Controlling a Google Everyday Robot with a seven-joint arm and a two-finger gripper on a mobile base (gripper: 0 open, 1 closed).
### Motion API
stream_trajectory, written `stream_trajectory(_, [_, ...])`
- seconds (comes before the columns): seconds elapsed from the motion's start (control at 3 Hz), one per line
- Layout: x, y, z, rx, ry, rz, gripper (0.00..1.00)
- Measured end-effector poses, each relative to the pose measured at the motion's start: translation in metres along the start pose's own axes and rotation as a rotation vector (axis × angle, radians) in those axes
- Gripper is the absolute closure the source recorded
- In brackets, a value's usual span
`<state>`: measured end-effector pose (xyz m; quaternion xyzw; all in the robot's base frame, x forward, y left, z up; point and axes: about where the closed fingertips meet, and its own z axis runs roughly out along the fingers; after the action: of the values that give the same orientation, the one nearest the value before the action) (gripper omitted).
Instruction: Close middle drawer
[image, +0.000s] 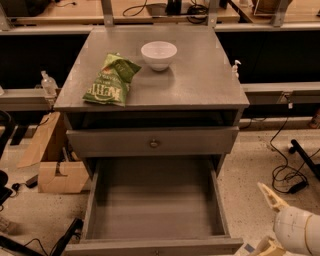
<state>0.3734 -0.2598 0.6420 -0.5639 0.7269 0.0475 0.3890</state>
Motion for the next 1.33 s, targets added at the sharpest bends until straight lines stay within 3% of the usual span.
stream_trajectory(0.33, [0.041,0.06,0.038,-0.032,-0.03,0.054,0.03])
stream_trajectory(0.67, [0.065,0.095,0.061,-0.059,-0.038,0.089,0.25])
stream_trajectory(1.0, [0.094,0.134,0.099,-0.114,-0.054,0.147,0.57])
stream_trajectory(1.33, [0.107,0.143,0.117,-0.146,-0.051,0.169,0.8])
